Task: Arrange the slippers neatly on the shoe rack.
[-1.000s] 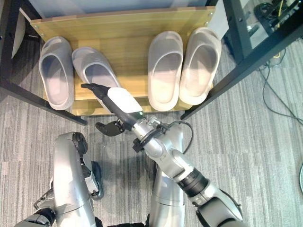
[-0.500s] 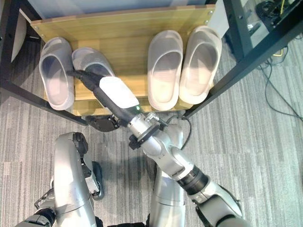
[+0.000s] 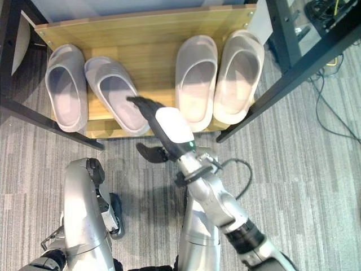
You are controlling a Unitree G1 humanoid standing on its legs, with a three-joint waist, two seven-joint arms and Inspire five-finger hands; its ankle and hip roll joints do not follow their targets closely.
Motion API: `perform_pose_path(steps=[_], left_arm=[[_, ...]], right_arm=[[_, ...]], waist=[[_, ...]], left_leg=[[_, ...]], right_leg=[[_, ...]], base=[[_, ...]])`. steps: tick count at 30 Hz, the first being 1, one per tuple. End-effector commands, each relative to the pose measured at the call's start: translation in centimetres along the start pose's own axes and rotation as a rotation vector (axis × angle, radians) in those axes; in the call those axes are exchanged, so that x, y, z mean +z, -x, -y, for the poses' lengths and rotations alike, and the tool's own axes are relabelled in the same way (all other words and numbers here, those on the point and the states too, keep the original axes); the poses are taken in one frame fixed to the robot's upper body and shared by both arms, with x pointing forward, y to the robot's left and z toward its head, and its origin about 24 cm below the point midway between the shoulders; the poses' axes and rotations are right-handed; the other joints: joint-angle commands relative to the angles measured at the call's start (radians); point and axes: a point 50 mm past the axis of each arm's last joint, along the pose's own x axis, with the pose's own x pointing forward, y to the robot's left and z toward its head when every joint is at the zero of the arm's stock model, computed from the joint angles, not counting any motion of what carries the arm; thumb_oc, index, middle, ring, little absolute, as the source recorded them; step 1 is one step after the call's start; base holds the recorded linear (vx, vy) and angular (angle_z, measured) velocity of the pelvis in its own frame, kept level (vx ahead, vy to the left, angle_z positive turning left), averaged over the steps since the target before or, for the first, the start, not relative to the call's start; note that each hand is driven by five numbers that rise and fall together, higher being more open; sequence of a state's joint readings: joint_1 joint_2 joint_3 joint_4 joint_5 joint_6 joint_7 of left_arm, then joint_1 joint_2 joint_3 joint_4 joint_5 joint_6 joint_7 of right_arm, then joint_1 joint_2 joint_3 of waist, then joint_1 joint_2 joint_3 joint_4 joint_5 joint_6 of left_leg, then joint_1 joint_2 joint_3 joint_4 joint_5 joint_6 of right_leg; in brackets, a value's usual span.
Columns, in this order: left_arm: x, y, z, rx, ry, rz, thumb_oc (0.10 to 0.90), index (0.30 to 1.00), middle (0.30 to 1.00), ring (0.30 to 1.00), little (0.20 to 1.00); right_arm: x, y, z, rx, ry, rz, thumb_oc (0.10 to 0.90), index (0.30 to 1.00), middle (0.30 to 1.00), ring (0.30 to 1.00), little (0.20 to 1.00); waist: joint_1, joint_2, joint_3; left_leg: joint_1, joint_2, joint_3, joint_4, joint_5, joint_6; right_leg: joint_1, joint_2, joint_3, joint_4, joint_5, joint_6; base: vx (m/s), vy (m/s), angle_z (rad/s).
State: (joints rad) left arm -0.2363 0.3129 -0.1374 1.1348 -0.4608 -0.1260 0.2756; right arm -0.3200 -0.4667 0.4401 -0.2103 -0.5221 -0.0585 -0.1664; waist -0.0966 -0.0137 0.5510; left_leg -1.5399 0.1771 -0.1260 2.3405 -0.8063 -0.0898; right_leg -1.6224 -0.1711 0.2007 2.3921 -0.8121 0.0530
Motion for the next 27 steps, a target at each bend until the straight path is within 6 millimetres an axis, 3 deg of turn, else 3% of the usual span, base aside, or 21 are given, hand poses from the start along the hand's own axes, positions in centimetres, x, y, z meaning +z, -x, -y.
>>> perform_pose_path(steps=[1, 8, 15, 22, 27], left_arm=[[-2.1, 1.0, 1.3, -0.021, -0.044, -0.015, 0.8, 0.9, 0.9, 0.9, 0.9], [-1.8, 0.9, 1.1, -0.021, -0.03, -0.001, 0.8, 0.9, 0.9, 0.9, 0.9], [-1.7, 0.8, 0.9, -0.014, -0.028, -0.004, 0.8, 0.9, 0.9, 0.9, 0.9], [-1.6, 0.7, 0.8, -0.009, -0.035, -0.006, 0.8, 0.9, 0.9, 0.9, 0.9], [-1.2, 0.6, 0.9, -0.007, -0.034, 0.004, 0.8, 0.9, 0.9, 0.9, 0.9]], right_arm=[[5.3, -1.2, 3.5, -0.158, -0.062, 0.294, 0.8, 0.9, 0.9, 0.9, 0.9], [4.9, -1.6, 2.8, -0.131, -0.133, 0.271, 0.8, 0.9, 0.9, 0.9, 0.9], [6.1, -2.6, 2.1, -0.087, -0.22, 0.325, 0.8, 0.9, 0.9, 0.9, 0.9], [7.5, -3.8, 2.2, -0.083, -0.203, 0.394, 0.8, 0.9, 0.9, 0.9, 0.9], [7.3, -4.6, 2.4, -0.093, -0.174, 0.391, 0.8, 0.9, 0.9, 0.9, 0.9]], waist=[[0.045, 0.001, -0.031], [0.048, 0.002, -0.031], [0.05, 0.009, -0.031], [0.057, 0.011, -0.031], [0.062, 0.014, -0.031]], left_leg=[[-0.03, -0.036, -0.126, -0.007, 0.03, 0.048], [-0.03, -0.036, -0.126, -0.008, 0.032, 0.047], [-0.03, -0.039, -0.127, -0.005, 0.034, 0.044], [-0.03, -0.04, -0.125, -0.004, 0.034, 0.042], [-0.03, -0.042, -0.132, 0.001, 0.036, 0.04]], right_leg=[[0.052, 0.001, 0.098, -0.009, 0.032, -0.05], [0.052, 0.003, 0.101, -0.009, 0.032, -0.05], [0.052, 0.003, 0.099, -0.006, 0.033, -0.048], [0.052, 0.005, 0.101, -0.001, 0.033, -0.048], [0.052, 0.003, 0.103, 0.002, 0.035, -0.045]], base=[[0.0, 0.0, 0.0], [0.0, 0.0, 0.0], [0.0, 0.0, 0.0], [0.0, 0.0, 0.0], [0.0, 0.0, 0.0]])
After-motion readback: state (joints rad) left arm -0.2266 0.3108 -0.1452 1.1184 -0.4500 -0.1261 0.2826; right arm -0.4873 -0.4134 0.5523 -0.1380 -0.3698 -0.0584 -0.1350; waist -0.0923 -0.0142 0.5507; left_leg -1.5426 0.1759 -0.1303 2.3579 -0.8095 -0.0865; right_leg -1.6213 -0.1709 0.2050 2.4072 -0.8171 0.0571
